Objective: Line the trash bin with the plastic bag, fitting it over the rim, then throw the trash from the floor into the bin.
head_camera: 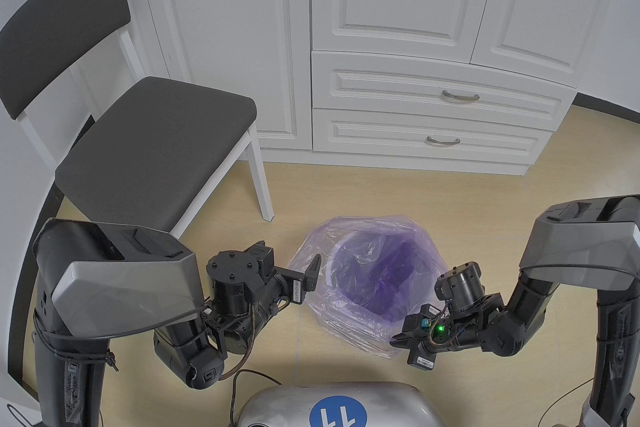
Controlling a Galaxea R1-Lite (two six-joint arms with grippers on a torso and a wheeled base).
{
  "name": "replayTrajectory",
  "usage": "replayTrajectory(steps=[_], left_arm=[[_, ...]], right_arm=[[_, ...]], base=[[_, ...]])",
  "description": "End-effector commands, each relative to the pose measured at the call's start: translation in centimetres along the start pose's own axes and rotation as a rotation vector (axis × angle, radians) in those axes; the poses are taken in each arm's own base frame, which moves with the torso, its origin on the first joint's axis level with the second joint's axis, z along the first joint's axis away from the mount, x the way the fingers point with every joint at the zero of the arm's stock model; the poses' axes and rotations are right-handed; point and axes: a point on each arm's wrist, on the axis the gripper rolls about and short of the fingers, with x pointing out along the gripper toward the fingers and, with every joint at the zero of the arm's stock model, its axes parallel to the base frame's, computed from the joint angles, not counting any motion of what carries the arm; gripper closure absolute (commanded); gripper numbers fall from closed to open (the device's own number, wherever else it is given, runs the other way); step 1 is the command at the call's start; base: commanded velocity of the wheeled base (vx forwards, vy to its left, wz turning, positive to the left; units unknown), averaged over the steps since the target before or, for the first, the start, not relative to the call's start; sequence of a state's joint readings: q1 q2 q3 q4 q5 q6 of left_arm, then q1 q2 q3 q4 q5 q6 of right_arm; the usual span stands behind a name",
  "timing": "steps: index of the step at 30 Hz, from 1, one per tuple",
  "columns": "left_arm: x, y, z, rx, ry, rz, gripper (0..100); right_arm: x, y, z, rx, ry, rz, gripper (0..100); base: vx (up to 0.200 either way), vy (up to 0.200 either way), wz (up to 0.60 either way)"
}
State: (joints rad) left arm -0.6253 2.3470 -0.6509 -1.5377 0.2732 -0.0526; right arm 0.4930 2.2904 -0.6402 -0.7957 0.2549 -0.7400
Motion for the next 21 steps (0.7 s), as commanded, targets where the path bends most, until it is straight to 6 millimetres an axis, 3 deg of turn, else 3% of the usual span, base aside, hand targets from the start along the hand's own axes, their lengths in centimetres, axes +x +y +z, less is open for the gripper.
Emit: replayTrajectory(steps=[1,7,8,14,16,21], left_arm=[[0.1,0.0,-0.7,0.002,0.017,-0.003,0],[0.3,0.0,-1.0,0.004,0.024,-0.006,0],[0.5,0.0,-1.0,0.004,0.019,-0.007,0],[1.1,0.0,-0.7,0.007,0.0,-0.001,0],[1.9,0.2,-0.3,0.002,-0.017,-0.002,0],[2.6,0.6,-0.4,0.022,0.042,0.011,0]], right_arm=[[2.9,1.6,-1.6,-0.004,0.041,0.022,100],[3.2,1.6,-1.7,-0.011,0.05,-0.028,100],[2.8,1.7,-1.6,-0.01,0.045,-0.024,0],[-0.8,1.8,-0.4,-0.012,0.002,-0.036,0],[-3.6,2.1,0.6,-0.003,-0.058,-0.033,0],[-6.6,2.3,1.7,0.055,-0.115,-0.064,0]], base=[[0.0,0.0,0.0],[0.0,0.0,0.0],[0.0,0.0,0.0],[0.0,0.0,0.0],[0.0,0.0,0.0],[0.0,0.0,0.0]])
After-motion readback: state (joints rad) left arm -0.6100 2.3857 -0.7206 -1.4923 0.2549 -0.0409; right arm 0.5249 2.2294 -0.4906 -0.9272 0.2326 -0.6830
